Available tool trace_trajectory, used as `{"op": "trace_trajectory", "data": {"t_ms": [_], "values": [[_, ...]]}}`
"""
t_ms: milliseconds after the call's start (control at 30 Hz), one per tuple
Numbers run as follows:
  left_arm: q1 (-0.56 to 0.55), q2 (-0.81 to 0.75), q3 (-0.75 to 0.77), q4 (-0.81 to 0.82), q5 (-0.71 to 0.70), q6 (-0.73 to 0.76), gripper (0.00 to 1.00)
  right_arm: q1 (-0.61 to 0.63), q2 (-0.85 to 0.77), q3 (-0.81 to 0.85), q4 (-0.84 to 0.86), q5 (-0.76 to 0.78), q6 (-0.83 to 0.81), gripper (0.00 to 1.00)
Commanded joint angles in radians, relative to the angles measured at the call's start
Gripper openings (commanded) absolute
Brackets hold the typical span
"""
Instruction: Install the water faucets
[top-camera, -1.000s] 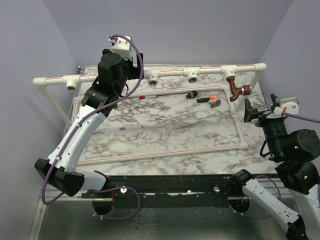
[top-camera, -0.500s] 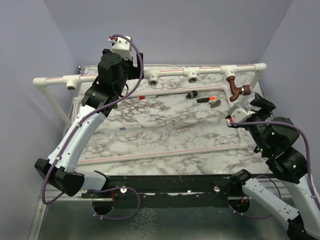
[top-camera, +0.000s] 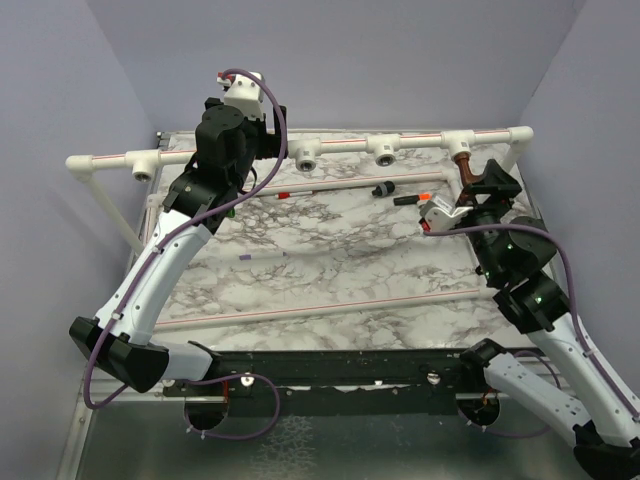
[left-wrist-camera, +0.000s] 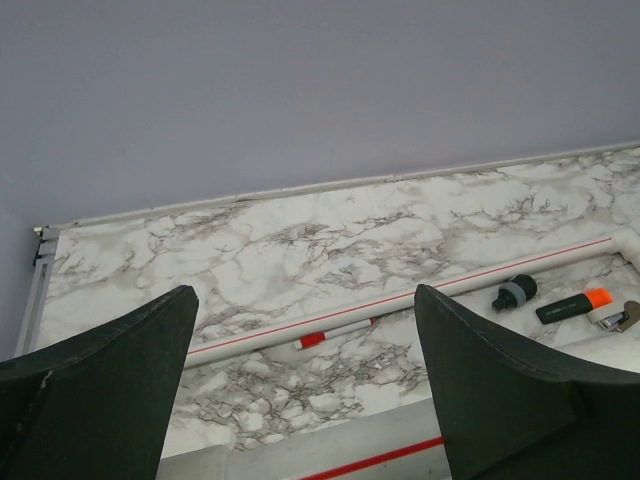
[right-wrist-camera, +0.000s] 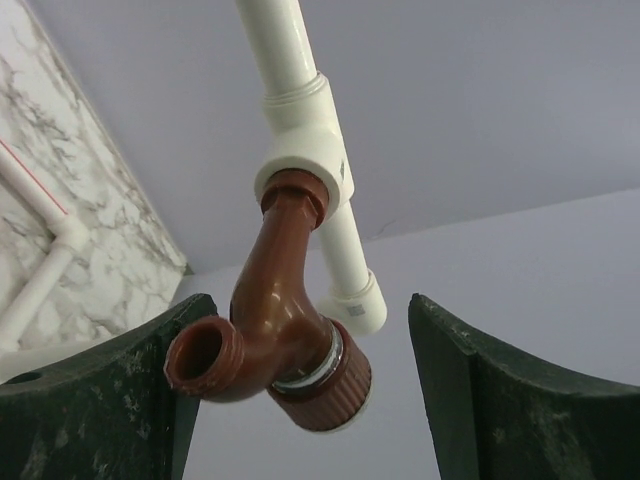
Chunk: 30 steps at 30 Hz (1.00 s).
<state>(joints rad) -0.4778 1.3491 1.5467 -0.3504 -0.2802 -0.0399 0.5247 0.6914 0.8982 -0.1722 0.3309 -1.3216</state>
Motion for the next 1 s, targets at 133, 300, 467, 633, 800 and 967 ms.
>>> {"op": "trace_trajectory", "data": {"t_ms": [133,300,467,633,800,967], "values": [[-0.036,0.081,-0.057,-0.205,0.099,0.018,0.91,0.004,0.059,-0.056,0.196,0.105,-0.252,0.72],[-0.036,0.081,-0.059,-0.204,0.101,0.017,0.91,0.004,0.075,-0.058,0.206,0.138,-0.213,0.54],[-0.038,0.081,-0.057,-0.205,0.101,0.017,0.91,0.004,0.089,-0.061,0.208,0.176,-0.141,0.21],[-0.038,0.084,-0.056,-0.205,0.104,0.015,0.91,0.004,0.098,-0.055,0.198,0.182,0.021,0.01],[-0.038,0.085,-0.056,-0.205,0.104,0.015,0.91,0.003,0.119,-0.008,0.148,0.165,0.456,0.01],[-0.038,0.085,-0.056,-0.205,0.107,0.015,0.91,0.004,0.125,0.002,0.128,0.093,0.849,0.00]]}}
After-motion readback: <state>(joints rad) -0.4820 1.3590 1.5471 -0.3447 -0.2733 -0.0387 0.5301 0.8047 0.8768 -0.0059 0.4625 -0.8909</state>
